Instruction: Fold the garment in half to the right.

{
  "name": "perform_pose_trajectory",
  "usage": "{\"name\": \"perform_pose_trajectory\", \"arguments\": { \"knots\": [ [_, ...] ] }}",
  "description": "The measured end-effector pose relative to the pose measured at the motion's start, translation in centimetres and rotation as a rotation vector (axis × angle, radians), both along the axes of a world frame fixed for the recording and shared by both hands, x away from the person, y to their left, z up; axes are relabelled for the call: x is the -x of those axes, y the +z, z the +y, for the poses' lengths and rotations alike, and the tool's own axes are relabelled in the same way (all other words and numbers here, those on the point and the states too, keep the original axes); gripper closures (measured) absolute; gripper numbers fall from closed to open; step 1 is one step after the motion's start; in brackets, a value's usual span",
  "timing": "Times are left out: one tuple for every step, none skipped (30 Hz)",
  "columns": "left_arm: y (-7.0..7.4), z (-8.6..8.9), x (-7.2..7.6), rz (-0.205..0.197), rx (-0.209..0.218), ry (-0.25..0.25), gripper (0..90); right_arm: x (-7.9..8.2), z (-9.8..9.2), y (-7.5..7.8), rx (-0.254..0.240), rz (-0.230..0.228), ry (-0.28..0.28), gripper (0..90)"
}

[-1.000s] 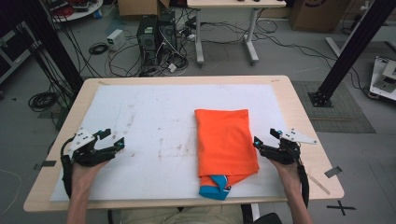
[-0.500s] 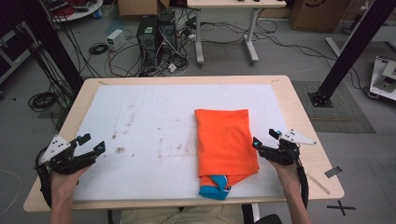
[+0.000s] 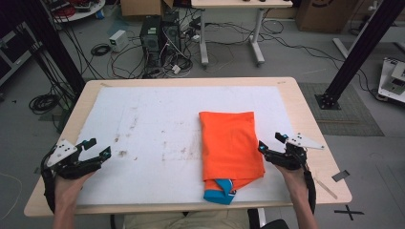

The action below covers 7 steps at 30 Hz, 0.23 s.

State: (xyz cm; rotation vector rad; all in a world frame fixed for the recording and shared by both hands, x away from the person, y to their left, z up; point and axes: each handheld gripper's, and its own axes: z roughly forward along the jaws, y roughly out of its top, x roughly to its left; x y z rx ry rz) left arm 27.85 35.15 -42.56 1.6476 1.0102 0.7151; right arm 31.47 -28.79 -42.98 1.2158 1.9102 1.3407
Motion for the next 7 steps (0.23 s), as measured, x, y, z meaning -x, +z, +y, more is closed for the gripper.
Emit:
{"name": "perform_pose_trajectory", "arguments": {
  "knots": [
    [0.05, -0.12, -0.03, -0.003, 0.001, -0.005, 30.3, 0.03, 0.04, 0.0, 0.0, 0.0, 0.0, 21.8],
    [0.05, -0.12, -0.03, -0.003, 0.001, -0.005, 30.3, 0.06, 0.06, 0.01, 0.003, -0.004, 0.0, 21.8],
    [0.08, -0.14, -0.06, -0.002, -0.004, -0.012, 30.3, 0.09, 0.08, 0.01, 0.002, -0.001, -0.001, 21.8],
    [0.09, -0.22, -0.11, -0.003, 0.001, -0.019, 30.3, 0.08, 0.04, 0.01, 0.002, -0.003, 0.001, 21.8],
    [0.11, -0.36, -0.26, 0.002, -0.003, -0.03, 30.3, 0.09, 0.01, 0.02, 0.003, -0.002, -0.001, 21.8],
    [0.11, -0.36, -0.26, 0.002, -0.003, -0.03, 30.3, 0.07, -0.03, 0.05, 0.004, -0.003, -0.001, 21.8],
    [0.11, -0.43, -0.37, 0.003, -0.006, -0.034, 30.3, 0.07, -0.03, 0.05, 0.004, -0.003, -0.001, 21.8]
  ]
}}
